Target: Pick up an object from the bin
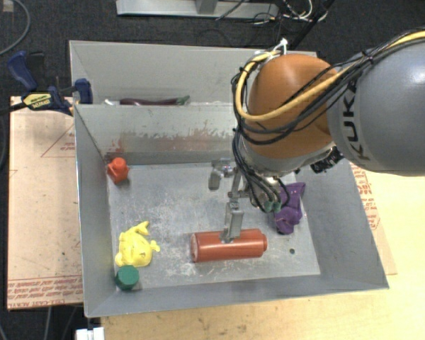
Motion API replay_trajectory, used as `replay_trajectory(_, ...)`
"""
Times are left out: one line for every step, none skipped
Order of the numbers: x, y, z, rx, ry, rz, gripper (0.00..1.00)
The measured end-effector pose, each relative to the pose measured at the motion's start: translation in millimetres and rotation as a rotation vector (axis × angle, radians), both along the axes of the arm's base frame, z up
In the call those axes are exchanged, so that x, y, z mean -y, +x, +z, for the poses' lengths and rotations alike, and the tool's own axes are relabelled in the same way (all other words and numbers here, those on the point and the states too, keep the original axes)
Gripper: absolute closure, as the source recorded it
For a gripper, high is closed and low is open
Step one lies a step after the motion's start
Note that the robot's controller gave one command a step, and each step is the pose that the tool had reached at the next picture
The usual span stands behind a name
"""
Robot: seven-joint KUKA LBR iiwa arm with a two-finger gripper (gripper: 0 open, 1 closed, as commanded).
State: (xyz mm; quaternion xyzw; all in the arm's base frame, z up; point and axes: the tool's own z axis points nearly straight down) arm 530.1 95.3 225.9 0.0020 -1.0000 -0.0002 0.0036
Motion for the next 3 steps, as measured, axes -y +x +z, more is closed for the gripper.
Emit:
replay_trajectory(0.4, 1.4, 4.5, 0.008, 0.001, -0.002, 0.0)
replay_trajectory(10.4, -3.9, -28.7, 0.016, 0.003, 0.036, 0.0)
replay_trajectory(14.1, -19.3, -83.7, 0.011, 0.002, 0.056, 0.0)
